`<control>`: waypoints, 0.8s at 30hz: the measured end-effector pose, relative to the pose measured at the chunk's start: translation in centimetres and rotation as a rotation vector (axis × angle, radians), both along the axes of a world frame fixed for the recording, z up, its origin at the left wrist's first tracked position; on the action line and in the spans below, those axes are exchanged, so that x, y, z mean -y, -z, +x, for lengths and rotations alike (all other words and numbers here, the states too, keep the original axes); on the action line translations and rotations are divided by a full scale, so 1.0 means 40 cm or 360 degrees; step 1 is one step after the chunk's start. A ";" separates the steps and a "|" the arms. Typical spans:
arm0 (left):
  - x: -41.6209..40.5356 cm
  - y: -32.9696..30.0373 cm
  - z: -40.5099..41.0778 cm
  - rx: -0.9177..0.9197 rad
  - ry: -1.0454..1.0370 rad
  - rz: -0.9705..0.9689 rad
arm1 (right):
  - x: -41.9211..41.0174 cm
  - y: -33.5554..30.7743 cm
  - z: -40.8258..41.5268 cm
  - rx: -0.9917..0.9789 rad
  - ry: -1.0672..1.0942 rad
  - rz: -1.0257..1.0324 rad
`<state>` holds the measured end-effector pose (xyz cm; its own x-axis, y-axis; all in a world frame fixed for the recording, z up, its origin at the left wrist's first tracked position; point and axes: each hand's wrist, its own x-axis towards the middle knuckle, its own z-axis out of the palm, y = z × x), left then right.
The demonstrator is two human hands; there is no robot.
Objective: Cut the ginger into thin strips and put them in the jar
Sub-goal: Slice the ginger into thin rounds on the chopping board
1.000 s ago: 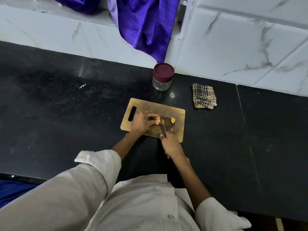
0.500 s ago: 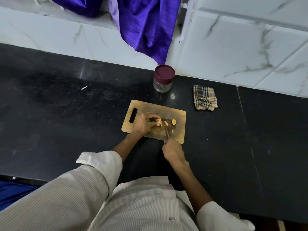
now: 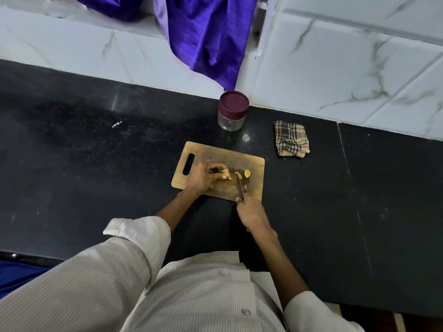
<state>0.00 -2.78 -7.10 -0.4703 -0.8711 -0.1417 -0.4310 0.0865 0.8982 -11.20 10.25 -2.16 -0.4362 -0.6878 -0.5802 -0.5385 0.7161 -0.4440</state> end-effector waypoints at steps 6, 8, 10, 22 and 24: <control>0.006 0.000 0.000 0.0010 0.0043 0.0021 | 0.011 -0.009 -0.015 0.0031 0.0048 0.0030; 0.007 0.000 0.003 0.0013 0.0061 0.0017 | 0.013 -0.016 -0.022 0.0024 0.0061 0.0028; 0.006 -0.002 0.004 0.0011 0.0072 0.0006 | 0.013 -0.017 -0.024 0.0024 0.0059 0.0025; 0.001 -0.014 0.003 -0.0002 0.0044 -0.0031 | 0.029 -0.021 0.019 0.0049 -0.0116 -0.0129; 0.001 -0.014 0.003 0.0004 0.0054 -0.0038 | 0.031 -0.020 0.017 0.0045 -0.0121 -0.0129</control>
<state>0.13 -2.82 -6.53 -0.4993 -0.8578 -0.1223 -0.4295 0.1225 0.8947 -10.52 9.03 -1.36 -0.3654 -0.7634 -0.5326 -0.5765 0.6348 -0.5144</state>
